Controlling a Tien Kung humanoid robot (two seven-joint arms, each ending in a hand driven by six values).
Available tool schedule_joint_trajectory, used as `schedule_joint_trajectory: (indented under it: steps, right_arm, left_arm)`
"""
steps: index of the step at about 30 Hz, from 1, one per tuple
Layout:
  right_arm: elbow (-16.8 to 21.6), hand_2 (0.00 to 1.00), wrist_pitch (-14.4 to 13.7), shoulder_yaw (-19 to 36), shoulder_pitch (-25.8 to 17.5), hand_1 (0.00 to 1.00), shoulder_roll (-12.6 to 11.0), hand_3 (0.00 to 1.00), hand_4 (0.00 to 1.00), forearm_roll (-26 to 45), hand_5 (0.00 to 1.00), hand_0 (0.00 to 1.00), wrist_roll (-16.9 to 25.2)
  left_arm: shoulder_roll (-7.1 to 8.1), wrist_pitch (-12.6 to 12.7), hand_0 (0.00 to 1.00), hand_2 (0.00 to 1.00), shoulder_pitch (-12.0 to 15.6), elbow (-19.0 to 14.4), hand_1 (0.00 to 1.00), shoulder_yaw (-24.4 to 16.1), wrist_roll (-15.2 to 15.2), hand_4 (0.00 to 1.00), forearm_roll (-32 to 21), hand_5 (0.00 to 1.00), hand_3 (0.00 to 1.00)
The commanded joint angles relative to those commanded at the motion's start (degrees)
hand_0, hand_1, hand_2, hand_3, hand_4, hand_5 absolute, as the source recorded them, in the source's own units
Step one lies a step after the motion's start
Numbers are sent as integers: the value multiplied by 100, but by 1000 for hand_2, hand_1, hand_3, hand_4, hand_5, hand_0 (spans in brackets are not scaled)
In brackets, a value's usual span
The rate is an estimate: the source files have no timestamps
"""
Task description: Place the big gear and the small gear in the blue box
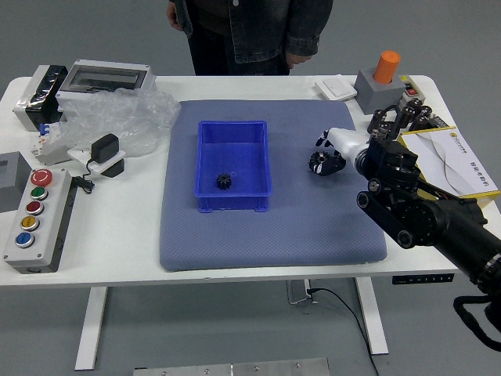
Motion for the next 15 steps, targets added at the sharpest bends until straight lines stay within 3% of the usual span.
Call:
schedule_joint_trajectory:
  steps: [15]
  right_arm:
    - [-259,787,-70,-22,-23,651,153,768,701,18,292,715,46]
  left_arm:
    - [-19,-7,729,707,-6,0,678,17,5,453,27,14,702]
